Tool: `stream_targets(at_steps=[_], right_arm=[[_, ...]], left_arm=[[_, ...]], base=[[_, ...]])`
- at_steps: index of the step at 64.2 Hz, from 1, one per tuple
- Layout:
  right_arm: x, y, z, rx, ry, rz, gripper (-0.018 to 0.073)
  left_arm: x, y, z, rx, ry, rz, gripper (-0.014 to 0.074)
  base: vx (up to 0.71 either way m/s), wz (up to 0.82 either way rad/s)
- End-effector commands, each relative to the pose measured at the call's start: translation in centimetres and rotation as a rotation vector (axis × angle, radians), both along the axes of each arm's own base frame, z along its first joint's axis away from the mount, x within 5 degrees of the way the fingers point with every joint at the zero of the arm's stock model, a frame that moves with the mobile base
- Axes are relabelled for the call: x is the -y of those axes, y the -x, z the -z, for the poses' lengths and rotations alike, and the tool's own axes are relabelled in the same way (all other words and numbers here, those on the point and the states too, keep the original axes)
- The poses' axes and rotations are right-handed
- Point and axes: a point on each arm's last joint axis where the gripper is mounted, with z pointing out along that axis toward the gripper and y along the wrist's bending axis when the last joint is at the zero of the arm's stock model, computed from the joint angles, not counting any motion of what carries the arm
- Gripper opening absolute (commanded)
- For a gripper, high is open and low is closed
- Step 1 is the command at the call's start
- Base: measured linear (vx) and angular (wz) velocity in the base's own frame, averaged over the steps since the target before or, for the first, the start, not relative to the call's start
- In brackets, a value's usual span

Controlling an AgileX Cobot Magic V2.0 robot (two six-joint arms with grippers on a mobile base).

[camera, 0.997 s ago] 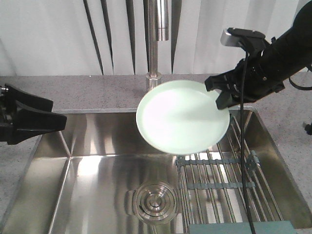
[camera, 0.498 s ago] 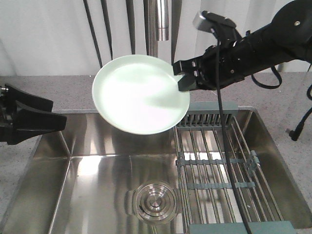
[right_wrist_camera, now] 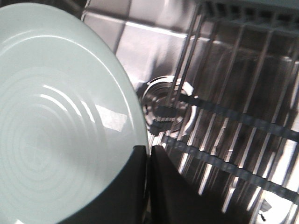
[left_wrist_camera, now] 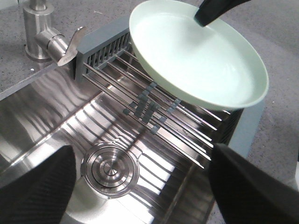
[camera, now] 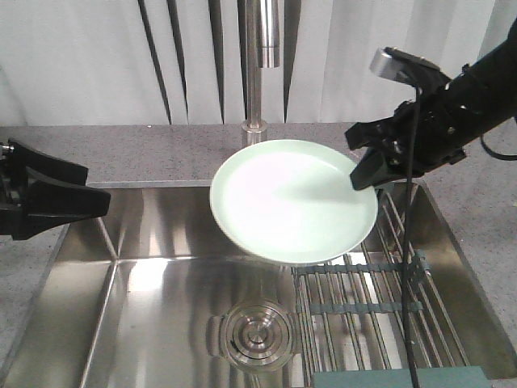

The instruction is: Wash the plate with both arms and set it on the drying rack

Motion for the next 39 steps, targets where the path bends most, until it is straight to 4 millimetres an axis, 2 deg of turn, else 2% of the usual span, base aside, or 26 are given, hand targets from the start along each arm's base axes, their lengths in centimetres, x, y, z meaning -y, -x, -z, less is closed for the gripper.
stream_targets(at_steps=[1,5,10,20,29,39], right_arm=[[-2.7,1.6,-2.9,0.112,-0.109,-0.104,-0.0008],[-3.9,1.1,-3.4,0.207,-0.144,-0.084,-0.0008],[-4.4,0.1,-4.1,0.327,-0.184,-0.002,-0.0008],[-3.1,-1.8,-5.2,0.531,-0.15,0.14,-0.0008],[-0.7,-2.4,-4.9,0.522,-0.079,0.207,-0.0008],[2.0,-2.2,-3.7,0.386,0.007,0.223,-0.0008]], left_arm=[[0.4,0.7,-1.8,0.052,0.065,0.022,0.0566],[0.4,0.7,-1.8,0.052,0.065,0.022,0.0566],[0.4,0.7,-1.8,0.052,0.065,0.022,0.0566],[0.4,0.7,-1.8,0.052,0.065,0.022,0.0566],[0.4,0.7,-1.8,0.052,0.065,0.021,0.0566],[0.4,0.7,-1.8,0.052,0.065,0.022,0.0566]], base=[[0.0,0.0],[0.0,0.0],[0.0,0.0],[0.0,0.0],[0.0,0.0],[0.0,0.0]])
